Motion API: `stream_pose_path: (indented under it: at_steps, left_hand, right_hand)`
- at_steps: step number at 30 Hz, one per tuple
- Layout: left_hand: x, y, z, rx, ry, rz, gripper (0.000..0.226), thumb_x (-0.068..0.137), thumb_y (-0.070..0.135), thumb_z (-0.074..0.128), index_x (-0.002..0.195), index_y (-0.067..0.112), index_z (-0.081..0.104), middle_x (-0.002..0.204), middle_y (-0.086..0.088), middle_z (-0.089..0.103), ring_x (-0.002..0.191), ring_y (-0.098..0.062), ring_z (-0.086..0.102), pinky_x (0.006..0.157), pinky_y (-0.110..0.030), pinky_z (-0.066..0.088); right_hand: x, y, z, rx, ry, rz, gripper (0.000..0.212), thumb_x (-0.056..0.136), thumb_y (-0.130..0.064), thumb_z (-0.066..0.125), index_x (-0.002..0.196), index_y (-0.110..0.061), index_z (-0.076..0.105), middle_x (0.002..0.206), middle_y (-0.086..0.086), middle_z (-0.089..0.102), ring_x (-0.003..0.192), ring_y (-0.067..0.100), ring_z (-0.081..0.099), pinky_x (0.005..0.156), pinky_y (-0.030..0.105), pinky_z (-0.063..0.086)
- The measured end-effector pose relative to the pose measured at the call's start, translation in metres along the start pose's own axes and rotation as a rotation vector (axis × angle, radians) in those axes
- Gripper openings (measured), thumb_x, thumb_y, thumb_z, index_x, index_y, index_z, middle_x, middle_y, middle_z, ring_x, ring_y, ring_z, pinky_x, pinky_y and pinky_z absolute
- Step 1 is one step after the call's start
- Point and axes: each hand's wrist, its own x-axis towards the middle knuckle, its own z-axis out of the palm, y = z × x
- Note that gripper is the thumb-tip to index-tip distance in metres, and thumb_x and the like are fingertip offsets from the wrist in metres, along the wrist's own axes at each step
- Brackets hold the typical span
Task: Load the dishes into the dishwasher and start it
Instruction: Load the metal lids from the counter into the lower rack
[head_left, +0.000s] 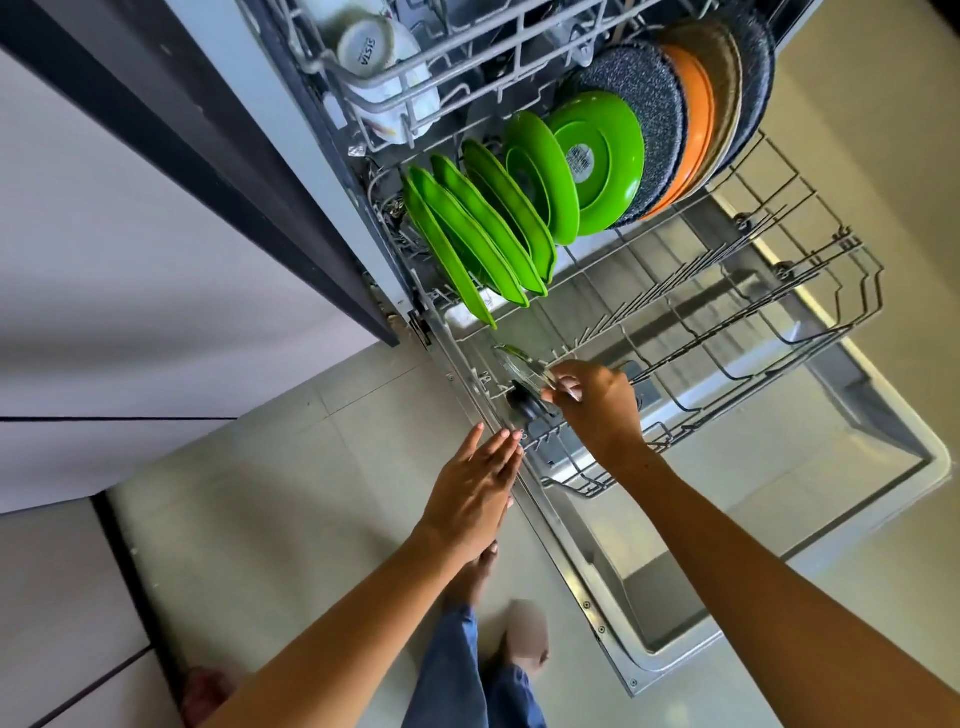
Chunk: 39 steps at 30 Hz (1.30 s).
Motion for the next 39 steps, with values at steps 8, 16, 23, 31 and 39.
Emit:
stream_pose_path:
  at_steps: [8,16,23,31,39]
  left_hand:
    - [0.003,0.006,-0.004,-0.013,-0.072,-0.058,0.07,0.091,0.04,0.056,0.146,0.006,0.029,0.154,-0.01,0.022,0.143,-0.022,0.023,0.113,-0.043,-0.004]
    - [0.002,0.01,-0.009,-0.012,-0.118,-0.075,0.07,0.09,0.04,0.056,0.145,0.005,0.032,0.153,-0.011,0.027,0.142,-0.023,0.026,0.113,-0.044,-0.001]
    - [0.003,0.013,-0.013,-0.06,-0.098,-0.09,0.067,0.1,0.037,0.039,0.151,0.008,0.006,0.159,-0.008,0.001,0.146,-0.021,0.0,0.107,-0.037,-0.022]
    - [0.004,0.012,-0.014,-0.067,-0.171,-0.104,0.067,0.101,0.037,0.037,0.151,0.009,0.005,0.159,-0.009,0.0,0.146,-0.021,-0.003,0.108,-0.037,-0.02]
    - [-0.003,0.006,-0.013,-0.232,0.013,-0.128,0.052,0.099,0.027,0.044,0.145,0.008,0.033,0.155,-0.01,0.025,0.145,-0.024,0.016,0.115,-0.037,0.001]
  right_hand:
    - [-0.018,-0.01,-0.026,0.131,0.098,0.032,0.02,0.08,-0.015,0.073,0.096,-0.003,0.071,0.091,0.011,0.072,0.081,0.017,0.066,0.08,0.031,0.054]
    - [-0.021,-0.004,-0.013,0.123,0.086,0.022,0.029,0.079,-0.014,0.072,0.103,0.001,0.068,0.097,0.014,0.071,0.085,0.022,0.067,0.082,0.028,0.051]
    - [-0.022,-0.005,0.014,0.071,0.043,-0.026,0.024,0.074,-0.01,0.077,0.096,-0.002,0.07,0.09,0.012,0.072,0.079,0.024,0.069,0.076,0.042,0.057]
    - [-0.019,0.004,0.018,-0.005,-0.05,0.012,0.033,0.077,-0.019,0.075,0.108,-0.009,0.068,0.101,0.009,0.071,0.086,0.021,0.069,0.079,0.038,0.057]
    - [-0.034,0.001,0.0,-0.025,-0.102,0.093,0.034,0.083,-0.021,0.069,0.115,-0.013,0.063,0.112,0.007,0.068,0.096,0.018,0.067,0.084,0.037,0.055]
